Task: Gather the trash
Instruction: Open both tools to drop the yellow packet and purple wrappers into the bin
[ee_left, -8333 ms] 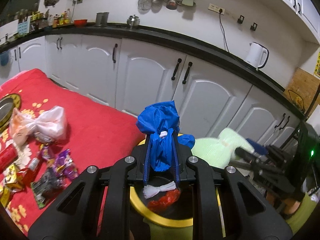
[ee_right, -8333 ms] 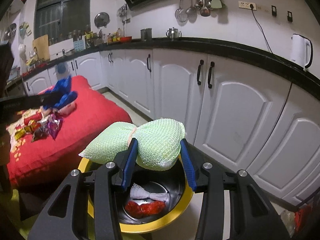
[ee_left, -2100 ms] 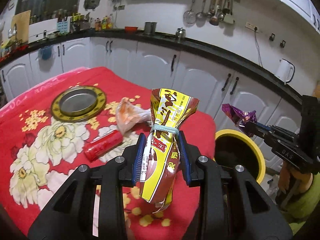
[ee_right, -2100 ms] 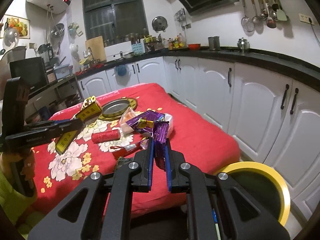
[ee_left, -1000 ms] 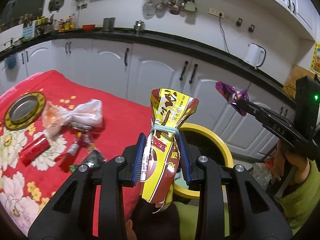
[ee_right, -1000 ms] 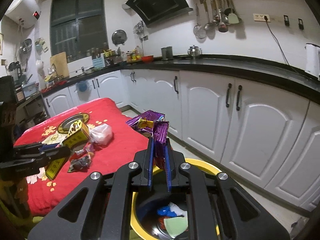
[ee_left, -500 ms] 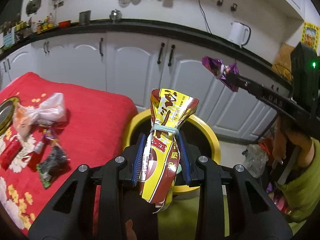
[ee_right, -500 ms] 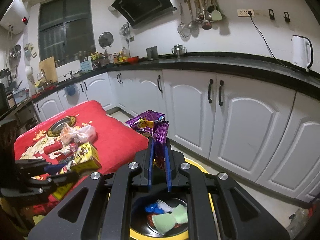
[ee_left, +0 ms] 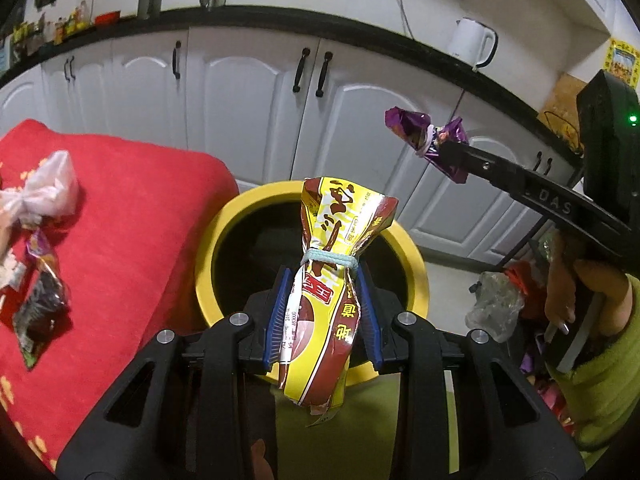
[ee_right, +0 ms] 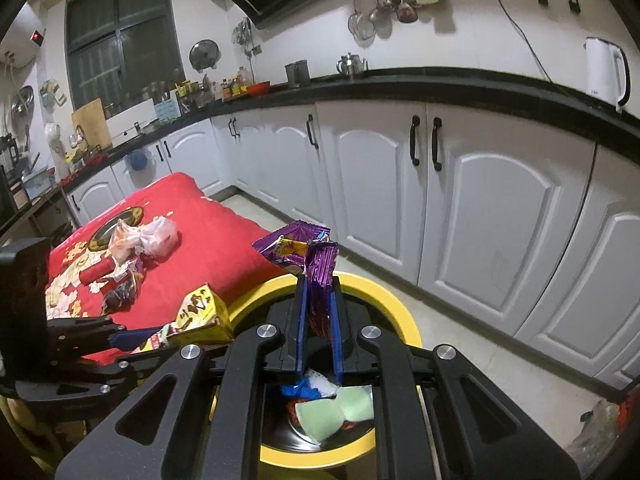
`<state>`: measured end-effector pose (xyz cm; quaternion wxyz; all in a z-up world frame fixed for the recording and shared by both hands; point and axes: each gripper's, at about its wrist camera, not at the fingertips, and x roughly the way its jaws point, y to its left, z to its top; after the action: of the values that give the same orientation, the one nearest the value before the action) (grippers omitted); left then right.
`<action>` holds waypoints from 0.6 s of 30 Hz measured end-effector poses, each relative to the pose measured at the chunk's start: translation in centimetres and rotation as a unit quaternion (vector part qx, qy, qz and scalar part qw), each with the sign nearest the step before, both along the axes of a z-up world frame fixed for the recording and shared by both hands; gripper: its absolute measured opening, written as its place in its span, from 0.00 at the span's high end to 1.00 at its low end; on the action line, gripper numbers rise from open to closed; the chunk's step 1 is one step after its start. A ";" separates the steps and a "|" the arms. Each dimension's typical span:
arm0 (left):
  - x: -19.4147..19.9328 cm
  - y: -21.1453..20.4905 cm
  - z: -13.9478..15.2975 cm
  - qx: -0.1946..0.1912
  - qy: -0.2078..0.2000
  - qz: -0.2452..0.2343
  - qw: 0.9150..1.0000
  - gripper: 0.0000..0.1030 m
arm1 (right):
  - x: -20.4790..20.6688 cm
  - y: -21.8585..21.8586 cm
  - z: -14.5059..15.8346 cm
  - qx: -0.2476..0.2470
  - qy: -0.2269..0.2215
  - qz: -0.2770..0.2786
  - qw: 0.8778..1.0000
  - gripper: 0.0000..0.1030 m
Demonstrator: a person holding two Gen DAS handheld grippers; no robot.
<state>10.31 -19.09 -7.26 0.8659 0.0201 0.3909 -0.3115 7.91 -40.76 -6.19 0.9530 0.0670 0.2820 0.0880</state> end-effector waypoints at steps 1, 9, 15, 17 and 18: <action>0.1 -0.1 -0.2 0.002 0.002 0.000 1.000 0.75 | 0.1 0.0 -0.2 0.002 0.002 0.002 1.000 0.90; 1.2 -0.7 -1.8 0.014 0.020 0.006 1.000 0.75 | 1.2 0.0 -1.4 0.015 0.019 0.020 1.000 0.90; 1.7 -1.2 -2.5 0.026 0.024 0.010 0.999 0.67 | 2.3 -0.9 -2.6 0.040 0.041 0.018 0.998 0.73; 1.9 -0.9 -2.5 0.022 0.025 0.018 0.999 0.49 | 2.4 -1.2 -2.8 0.048 0.043 0.010 0.998 0.66; 2.0 -0.6 -2.5 0.017 0.027 0.023 0.999 0.46 | 2.4 -1.3 -2.8 0.049 0.044 0.008 0.998 0.65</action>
<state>12.29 -19.64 -9.77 0.8615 0.0173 0.4195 -0.2855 10.36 -42.08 -9.04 0.9347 0.1150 0.3191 0.1060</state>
